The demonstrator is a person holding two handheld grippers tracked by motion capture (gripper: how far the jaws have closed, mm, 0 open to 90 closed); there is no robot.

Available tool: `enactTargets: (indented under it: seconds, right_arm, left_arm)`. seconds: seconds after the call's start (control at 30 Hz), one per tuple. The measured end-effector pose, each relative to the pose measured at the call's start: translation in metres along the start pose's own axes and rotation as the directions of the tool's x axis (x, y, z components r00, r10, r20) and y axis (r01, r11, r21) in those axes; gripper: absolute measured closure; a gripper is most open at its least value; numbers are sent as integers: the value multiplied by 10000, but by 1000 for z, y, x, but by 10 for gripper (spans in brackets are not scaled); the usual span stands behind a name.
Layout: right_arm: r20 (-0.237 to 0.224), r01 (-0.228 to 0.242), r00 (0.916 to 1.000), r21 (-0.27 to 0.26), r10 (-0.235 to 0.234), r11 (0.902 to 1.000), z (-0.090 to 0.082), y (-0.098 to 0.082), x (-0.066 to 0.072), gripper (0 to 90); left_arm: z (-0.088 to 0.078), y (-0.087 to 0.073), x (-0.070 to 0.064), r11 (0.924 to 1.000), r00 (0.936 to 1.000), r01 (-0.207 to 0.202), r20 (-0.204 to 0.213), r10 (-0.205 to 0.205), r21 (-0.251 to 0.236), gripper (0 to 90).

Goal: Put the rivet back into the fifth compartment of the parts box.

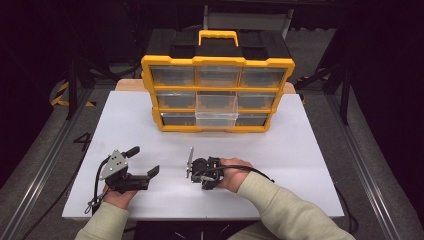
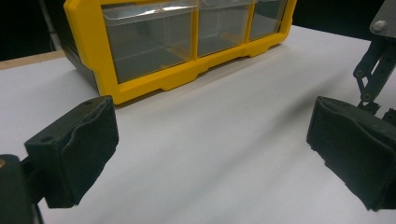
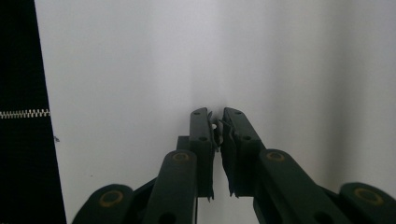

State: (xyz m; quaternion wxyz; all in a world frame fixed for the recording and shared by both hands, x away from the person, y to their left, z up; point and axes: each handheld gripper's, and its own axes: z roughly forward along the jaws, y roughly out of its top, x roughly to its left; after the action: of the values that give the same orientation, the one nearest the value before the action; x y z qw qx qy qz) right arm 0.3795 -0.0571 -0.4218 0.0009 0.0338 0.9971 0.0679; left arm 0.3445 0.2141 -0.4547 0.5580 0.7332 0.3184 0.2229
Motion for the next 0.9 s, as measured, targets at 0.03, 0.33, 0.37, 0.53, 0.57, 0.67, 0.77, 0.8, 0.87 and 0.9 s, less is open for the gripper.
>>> enactTargets:
  seconds: [0.03, 0.33, 0.37, 0.53, 0.57, 0.67, 0.77, 0.8, 0.87, 0.9]
  right_arm:
    - [-20, 14, 10000, -15, -14, 10000, -1, 0, 0, 828]
    - [91, 224, 9997, -312, -221, 9993, -24, 5, 3, 828]
    - [104, 215, 9997, -340, -212, 9992, -27, 6, 3, 828]
    - [237, 326, 9992, -495, -315, 9982, -47, 8, 1, 828]
    - [272, 328, 9991, -522, -314, 9981, -51, 8, 1, 827]
    - [368, 362, 9987, -568, -342, 9977, -59, 9, -1, 828]
    - [485, 355, 9983, -635, -324, 9973, -71, 9, -2, 827]
    - [560, 394, 9978, -600, -360, 9974, -75, 10, -2, 828]
    - [654, 437, 9971, -642, -394, 9970, -83, 11, -2, 828]
    - [660, 440, 9970, -660, -396, 9968, -88, 11, -2, 827]
  left_arm:
    - [0, 0, 0, 10000, 10000, 2, 0, -2, -2, 31]
    - [0, 0, 0, 10000, 10000, 48, -8, -48, -5, 31]
    - [0, 0, 0, 10000, 10000, 48, -6, -48, -3, 31]
    - [0, 0, 0, 10000, 10000, 47, -14, -47, -6, 31]
    - [0, 0, 0, 10000, 10000, 49, -21, -50, -14, 31]
    - [0, 0, 0, 10000, 10000, 55, -26, -55, -11, 31]
    - [0, 0, 0, 10000, 10000, 18, -10, -18, -1, 31]
    - [0, 0, 0, 10000, 10000, 16, -10, -16, -2, 31]
    - [0, 0, 0, 10000, 10000, 23, -20, -23, 1, 31]
    - [0, 0, 0, 10000, 10000, 24, -11, -24, -7, 31]
